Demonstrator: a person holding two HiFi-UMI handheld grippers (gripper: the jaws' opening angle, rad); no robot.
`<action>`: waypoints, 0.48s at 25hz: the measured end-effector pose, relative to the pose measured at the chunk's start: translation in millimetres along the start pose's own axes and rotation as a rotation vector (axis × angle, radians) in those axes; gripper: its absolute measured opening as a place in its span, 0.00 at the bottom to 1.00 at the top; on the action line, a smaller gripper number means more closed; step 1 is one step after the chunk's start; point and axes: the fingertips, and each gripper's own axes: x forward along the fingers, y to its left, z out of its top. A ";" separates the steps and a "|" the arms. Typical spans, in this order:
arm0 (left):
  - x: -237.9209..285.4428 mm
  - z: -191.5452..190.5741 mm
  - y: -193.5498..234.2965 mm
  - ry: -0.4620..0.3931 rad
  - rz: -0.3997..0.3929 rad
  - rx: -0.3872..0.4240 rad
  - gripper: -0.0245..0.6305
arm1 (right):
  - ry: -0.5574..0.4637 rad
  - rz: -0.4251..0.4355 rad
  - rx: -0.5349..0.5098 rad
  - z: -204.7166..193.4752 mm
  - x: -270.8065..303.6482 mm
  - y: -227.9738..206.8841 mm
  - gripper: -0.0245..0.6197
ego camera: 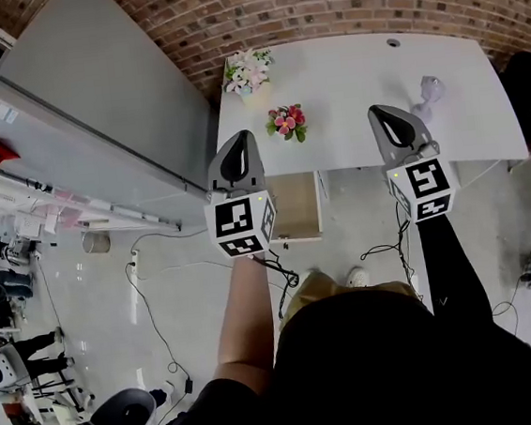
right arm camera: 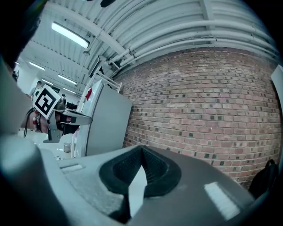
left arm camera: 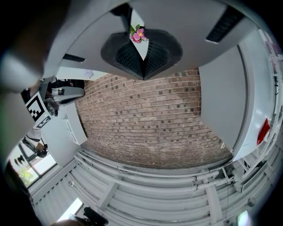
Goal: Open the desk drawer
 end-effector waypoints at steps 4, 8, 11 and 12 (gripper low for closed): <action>-1.2 -0.9 3.3 0.005 0.008 0.006 0.05 | -0.009 0.018 0.011 2.6 2.3 3.4 0.04; -5.2 -3.5 8.7 0.007 0.018 0.002 0.05 | -0.018 0.032 0.018 4.3 3.4 6.6 0.04; -8.5 -3.8 19.2 0.008 0.032 0.011 0.05 | -0.017 0.035 0.009 6.9 8.4 10.5 0.04; -10.1 -3.8 23.8 0.008 0.037 0.011 0.05 | -0.015 0.034 0.007 8.1 10.0 11.8 0.04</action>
